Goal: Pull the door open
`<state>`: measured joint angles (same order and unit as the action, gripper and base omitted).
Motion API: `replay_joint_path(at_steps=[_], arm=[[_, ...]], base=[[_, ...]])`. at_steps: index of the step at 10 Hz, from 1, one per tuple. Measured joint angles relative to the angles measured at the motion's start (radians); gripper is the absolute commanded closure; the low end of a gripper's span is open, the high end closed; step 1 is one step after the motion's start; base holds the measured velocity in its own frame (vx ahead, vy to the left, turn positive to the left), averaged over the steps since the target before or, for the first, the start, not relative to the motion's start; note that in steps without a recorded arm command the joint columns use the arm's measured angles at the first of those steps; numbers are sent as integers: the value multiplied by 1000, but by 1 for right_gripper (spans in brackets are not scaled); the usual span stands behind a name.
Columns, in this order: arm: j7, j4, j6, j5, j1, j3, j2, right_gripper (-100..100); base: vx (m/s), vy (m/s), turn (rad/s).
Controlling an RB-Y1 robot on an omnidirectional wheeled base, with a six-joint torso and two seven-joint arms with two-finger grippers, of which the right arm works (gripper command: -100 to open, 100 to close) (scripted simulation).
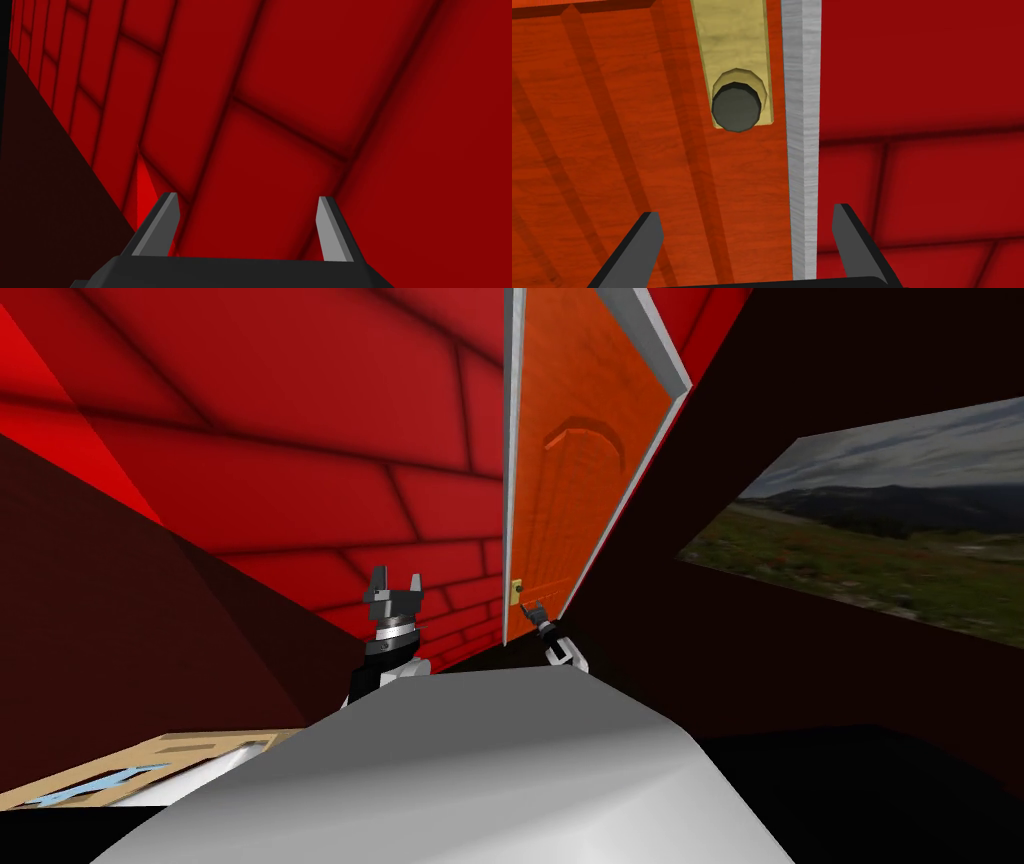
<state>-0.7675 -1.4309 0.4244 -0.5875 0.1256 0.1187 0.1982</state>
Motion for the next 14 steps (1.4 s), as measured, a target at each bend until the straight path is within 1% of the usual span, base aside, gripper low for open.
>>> replay_joint_path(at_steps=[1, 2, 3, 5, 7, 8, 10, 12, 14], arm=[[-19, 18, 0, -15, -7, 4, 2, -100], [-24, 20, 0, -16, -7, 4, 2, -100], [-40, 45, -2, -17, -29, -14, -19, -100], [-78, 74, -12, -19, -56, -45, -56, -100], [-114, 118, -23, -20, -99, -78, -94, -100], [-131, 137, -26, -20, -115, -95, -113, -100], [-169, 182, -34, -21, -157, -131, -154, -100], [-206, 223, -36, -21, -188, -164, -194, -100], [-241, 259, -45, -22, -222, -196, -236, -100]], base=[[23, -48, 11], [-2, 14, 234], [3, 26, 199], [15, 16, 167], [42, -20, 177], [56, -53, 130], [71, -75, 143], [90, -98, 91], [63, -84, 56]])
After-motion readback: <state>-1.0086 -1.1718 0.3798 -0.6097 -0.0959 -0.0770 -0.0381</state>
